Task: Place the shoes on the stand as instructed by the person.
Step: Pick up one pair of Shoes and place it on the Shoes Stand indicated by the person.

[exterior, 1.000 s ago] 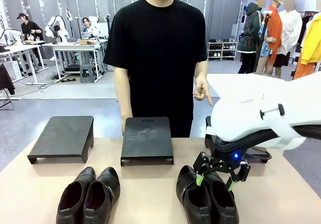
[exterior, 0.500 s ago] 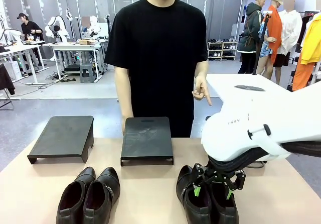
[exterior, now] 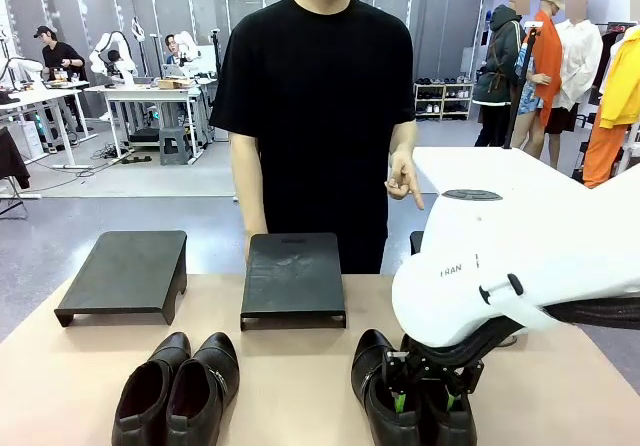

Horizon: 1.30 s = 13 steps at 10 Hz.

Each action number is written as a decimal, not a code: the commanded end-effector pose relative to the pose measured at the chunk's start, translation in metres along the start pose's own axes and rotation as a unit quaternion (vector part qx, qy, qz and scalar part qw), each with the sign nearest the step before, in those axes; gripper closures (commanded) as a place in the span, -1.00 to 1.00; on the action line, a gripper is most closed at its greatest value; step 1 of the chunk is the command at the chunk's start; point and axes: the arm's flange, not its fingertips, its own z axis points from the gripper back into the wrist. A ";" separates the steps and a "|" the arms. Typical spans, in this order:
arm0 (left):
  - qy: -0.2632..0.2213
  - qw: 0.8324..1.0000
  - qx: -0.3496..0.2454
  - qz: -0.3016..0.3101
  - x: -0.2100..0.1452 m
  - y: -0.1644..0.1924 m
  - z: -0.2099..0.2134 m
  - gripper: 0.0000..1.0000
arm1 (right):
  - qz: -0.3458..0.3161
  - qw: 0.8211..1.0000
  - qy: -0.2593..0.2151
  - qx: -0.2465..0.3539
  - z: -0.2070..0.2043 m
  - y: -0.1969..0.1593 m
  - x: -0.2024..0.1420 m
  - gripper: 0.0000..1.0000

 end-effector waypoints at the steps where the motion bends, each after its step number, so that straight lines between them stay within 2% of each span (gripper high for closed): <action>1: 0.002 1.000 -0.006 -0.005 -0.001 0.000 0.002 -1.00 | -0.015 1.000 -0.016 -0.015 -0.004 0.012 0.003 0.90; 2: 0.002 1.000 -0.006 -0.005 -0.001 0.000 0.002 -1.00 | -0.016 1.000 -0.017 -0.020 -0.005 0.013 0.003 1.00; 9: 0.002 1.000 -0.006 -0.005 -0.001 0.000 0.002 -1.00 | -0.032 0.998 -0.035 -0.026 0.008 0.014 0.007 1.00; 10: 0.002 1.000 -0.006 -0.005 -0.001 0.000 0.002 -1.00 | -0.034 0.998 -0.044 -0.023 0.017 0.012 0.006 1.00; 13: 0.002 1.000 -0.006 -0.005 -0.001 0.000 0.002 -1.00 | 0.003 0.994 -0.112 -0.016 0.079 -0.005 -0.002 1.00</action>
